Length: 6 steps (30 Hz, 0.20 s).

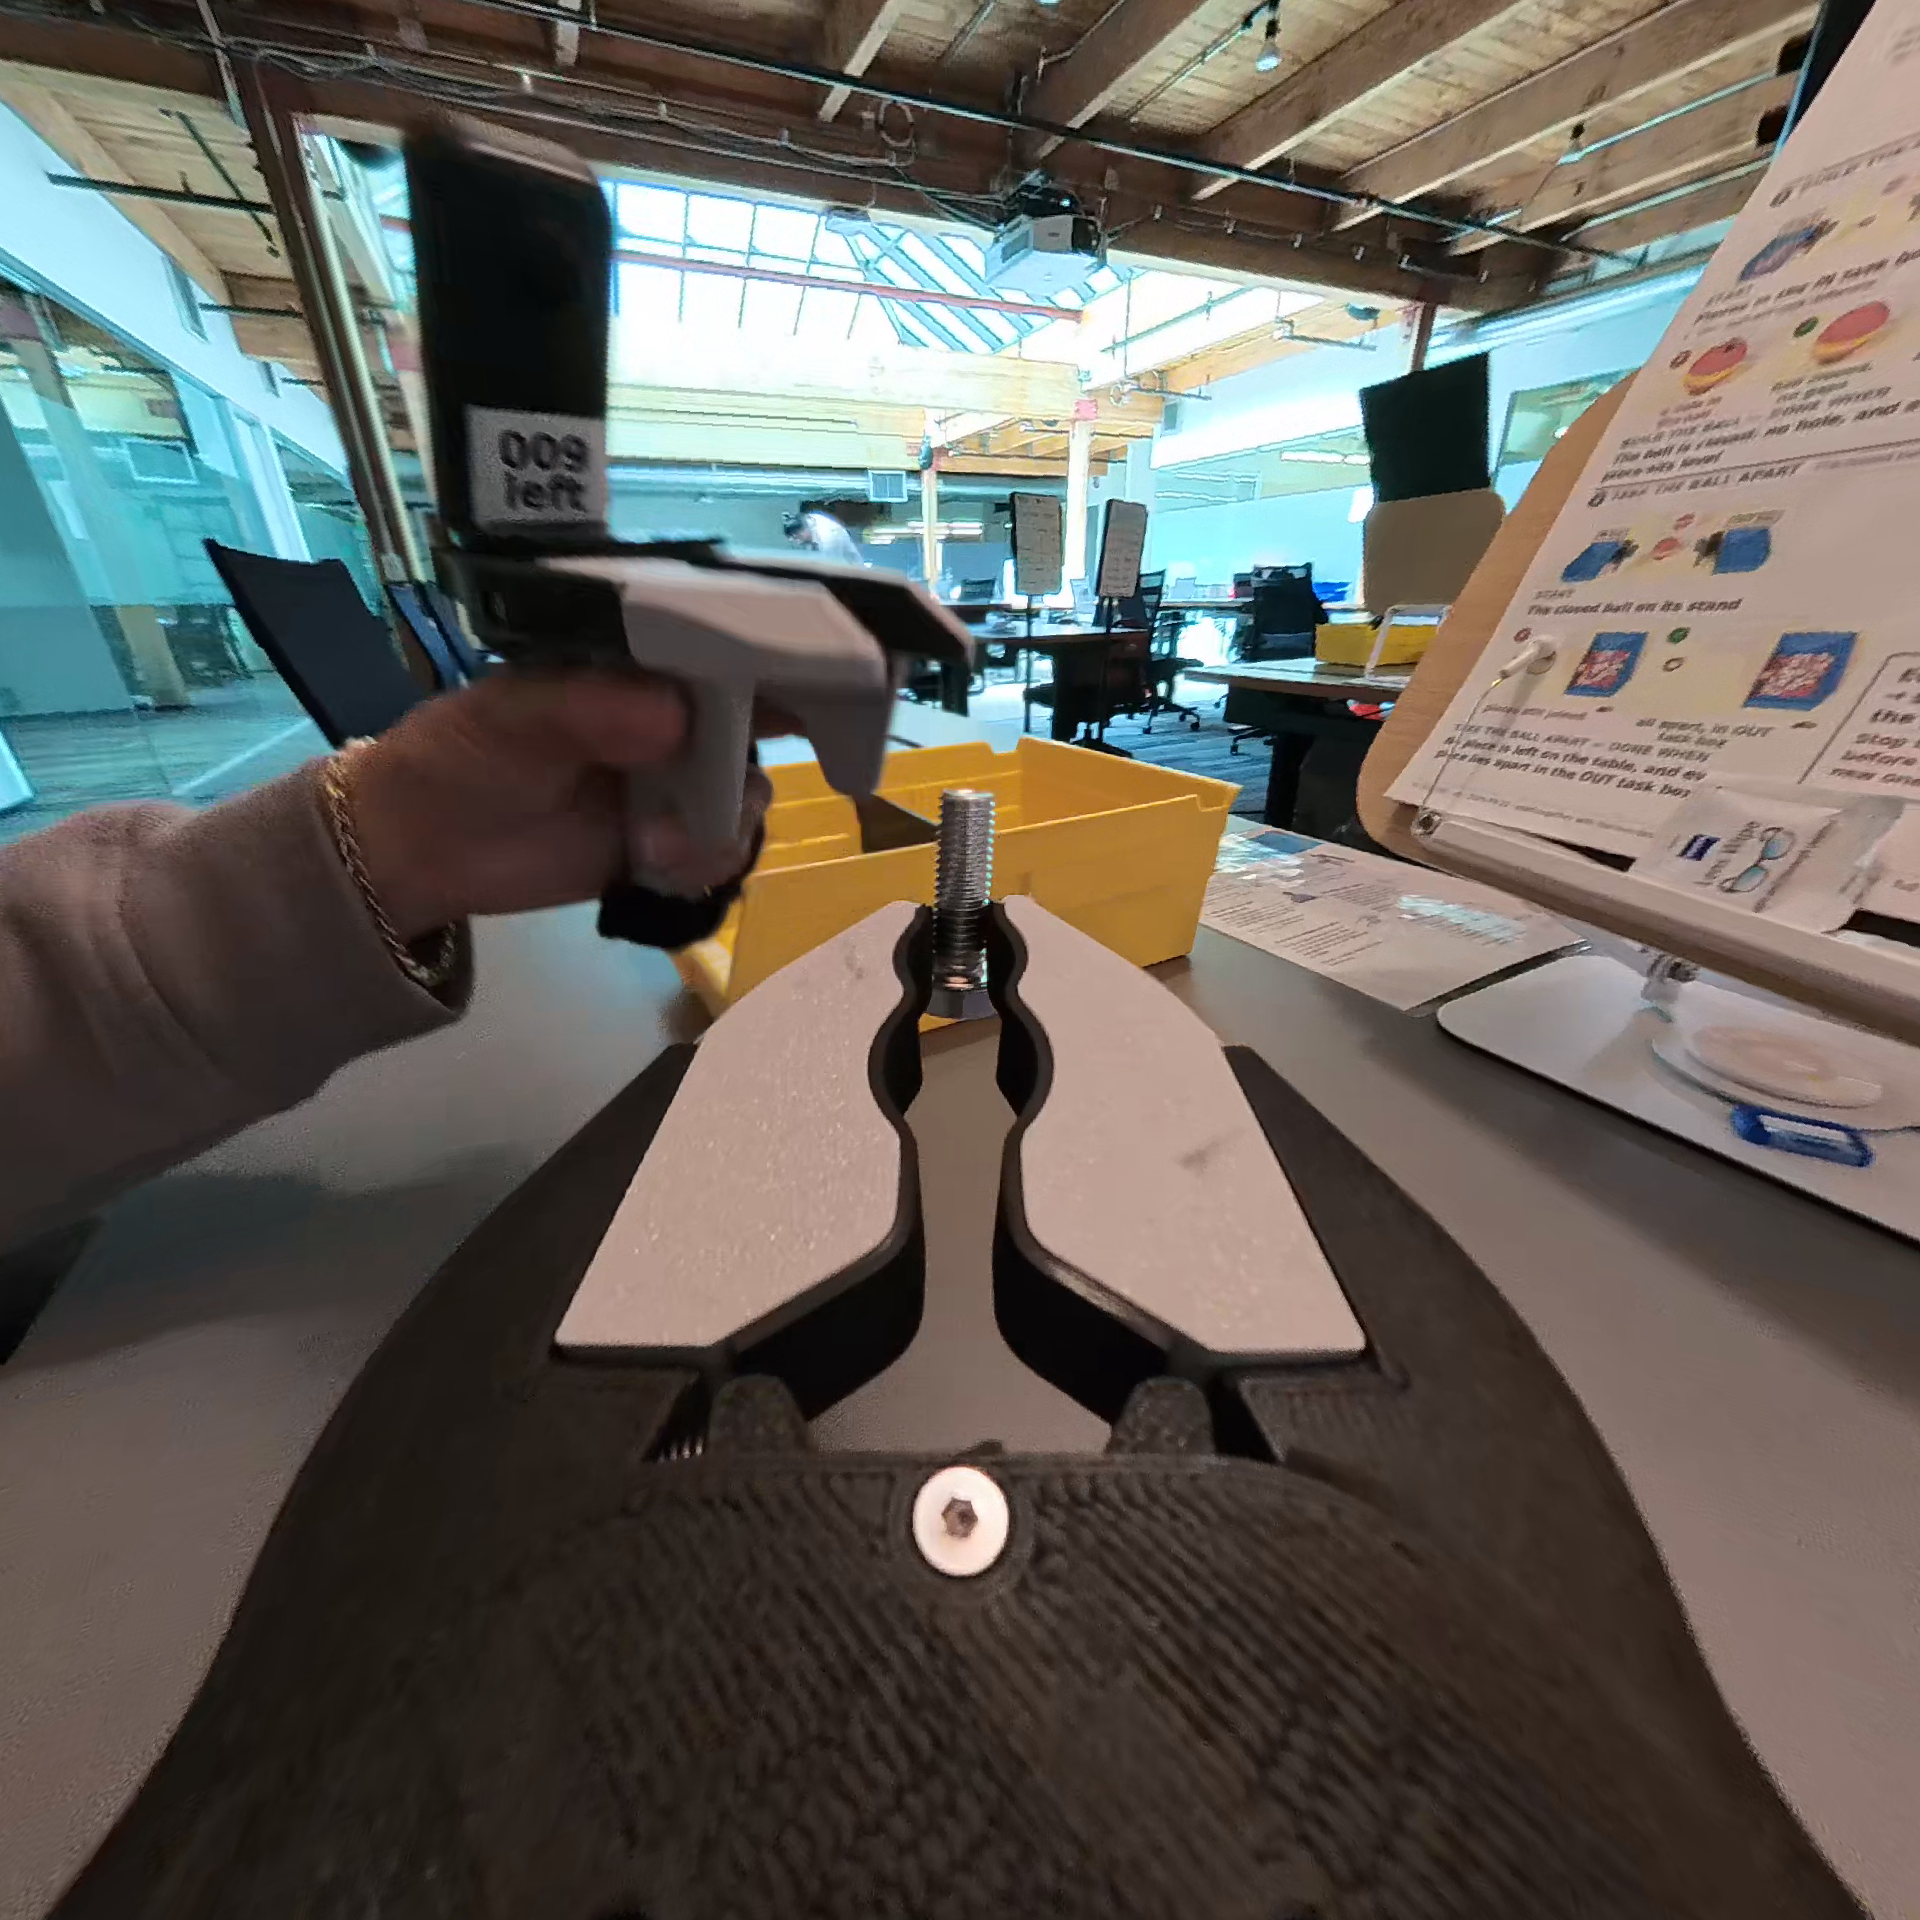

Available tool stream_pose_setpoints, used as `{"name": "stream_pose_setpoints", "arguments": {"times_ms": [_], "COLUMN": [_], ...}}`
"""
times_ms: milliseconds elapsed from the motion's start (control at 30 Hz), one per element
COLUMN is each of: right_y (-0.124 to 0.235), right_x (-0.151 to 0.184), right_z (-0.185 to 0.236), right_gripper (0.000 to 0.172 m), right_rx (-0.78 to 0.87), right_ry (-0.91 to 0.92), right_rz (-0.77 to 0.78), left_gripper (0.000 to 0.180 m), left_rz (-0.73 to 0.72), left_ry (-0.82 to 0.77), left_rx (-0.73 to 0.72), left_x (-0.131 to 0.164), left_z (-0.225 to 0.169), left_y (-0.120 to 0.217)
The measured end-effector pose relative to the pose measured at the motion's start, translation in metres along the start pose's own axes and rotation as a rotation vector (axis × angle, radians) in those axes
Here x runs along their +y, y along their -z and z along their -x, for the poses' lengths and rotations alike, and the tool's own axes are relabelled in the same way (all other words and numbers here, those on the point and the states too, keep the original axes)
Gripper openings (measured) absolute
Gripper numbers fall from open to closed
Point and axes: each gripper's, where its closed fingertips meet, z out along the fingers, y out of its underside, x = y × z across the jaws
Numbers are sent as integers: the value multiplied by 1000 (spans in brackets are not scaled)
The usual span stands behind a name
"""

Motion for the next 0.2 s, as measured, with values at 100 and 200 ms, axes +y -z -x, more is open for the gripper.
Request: {"name": "stream_pose_setpoints", "arguments": {"times_ms": [100, 200], "right_y": [1, -1], "right_x": [-4, -2], "right_z": [-1, 0], "right_gripper": [9, 9], "right_rx": [20, 16], "right_ry": [31, 27], "right_rz": [-13, -9], "left_gripper": [21, 21], "left_rz": [-67, 134], "left_ry": [-34, -48], "left_rx": [-305, -565], "left_x": [-23, 6], "left_z": [49, 105], "left_y": [53, 105]}}
